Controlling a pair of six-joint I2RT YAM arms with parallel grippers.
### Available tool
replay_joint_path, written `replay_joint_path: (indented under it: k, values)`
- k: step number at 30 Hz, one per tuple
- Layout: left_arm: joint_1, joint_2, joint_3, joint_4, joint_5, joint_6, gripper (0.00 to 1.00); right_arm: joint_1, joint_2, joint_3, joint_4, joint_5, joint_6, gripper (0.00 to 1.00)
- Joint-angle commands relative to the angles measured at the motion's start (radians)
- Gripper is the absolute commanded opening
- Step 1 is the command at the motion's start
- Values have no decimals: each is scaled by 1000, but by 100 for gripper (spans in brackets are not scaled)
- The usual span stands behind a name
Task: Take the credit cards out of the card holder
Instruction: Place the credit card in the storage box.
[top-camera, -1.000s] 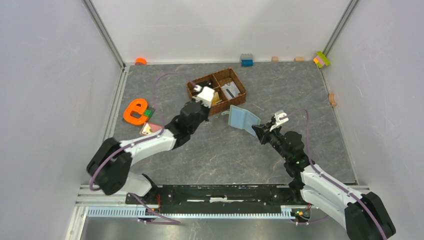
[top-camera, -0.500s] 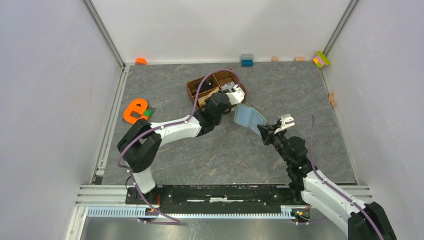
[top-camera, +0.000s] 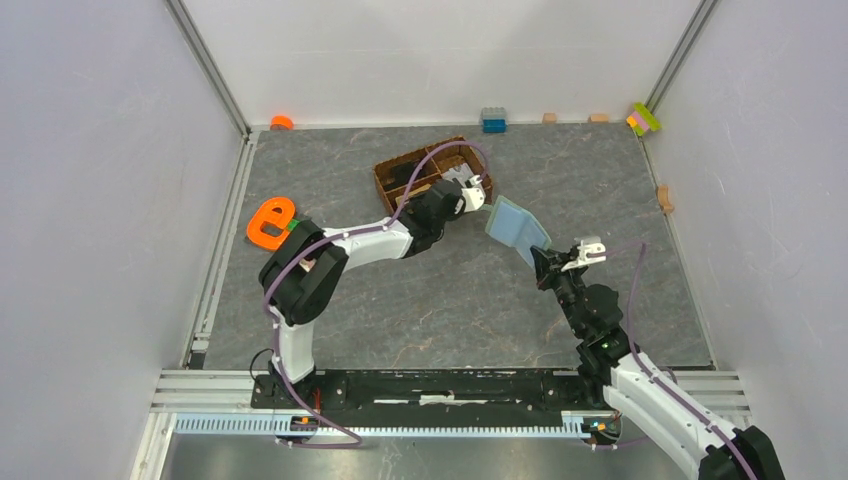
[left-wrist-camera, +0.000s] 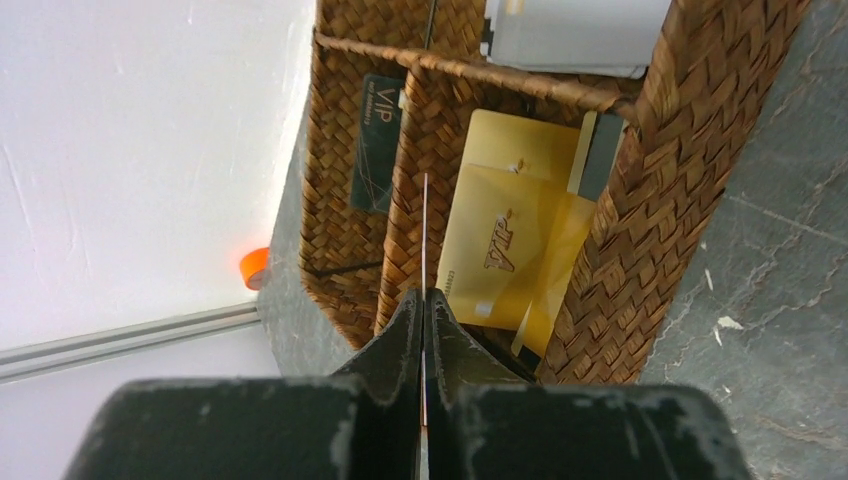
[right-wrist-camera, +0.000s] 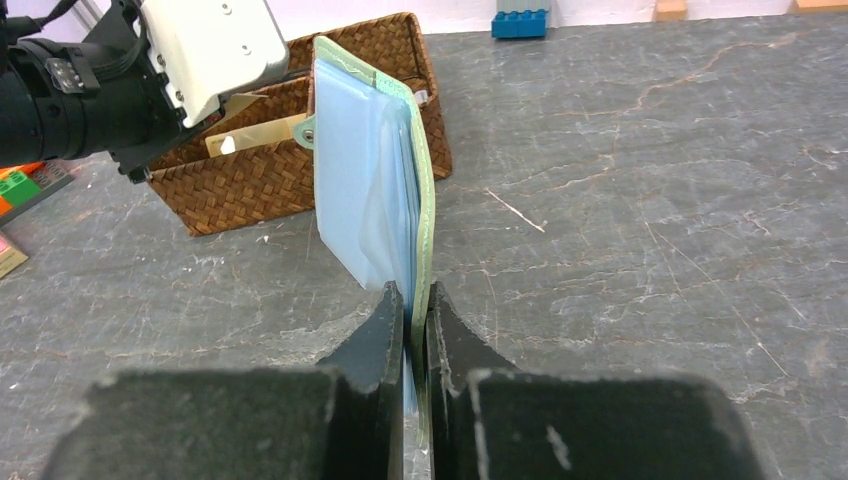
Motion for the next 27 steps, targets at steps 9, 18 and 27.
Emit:
replay_joint_path:
  k: [9,18,27]
  values:
    - [22,86,88,-3,47,94,4,-1,-97,-42,35,106,15,0]
    - [13,69,63,48,3,70,41,0,-117,-54,36,117,15,0]
    - [-83,-116,-82,107,-37,-17,61,-1,-98,-48,41,68,18,0]
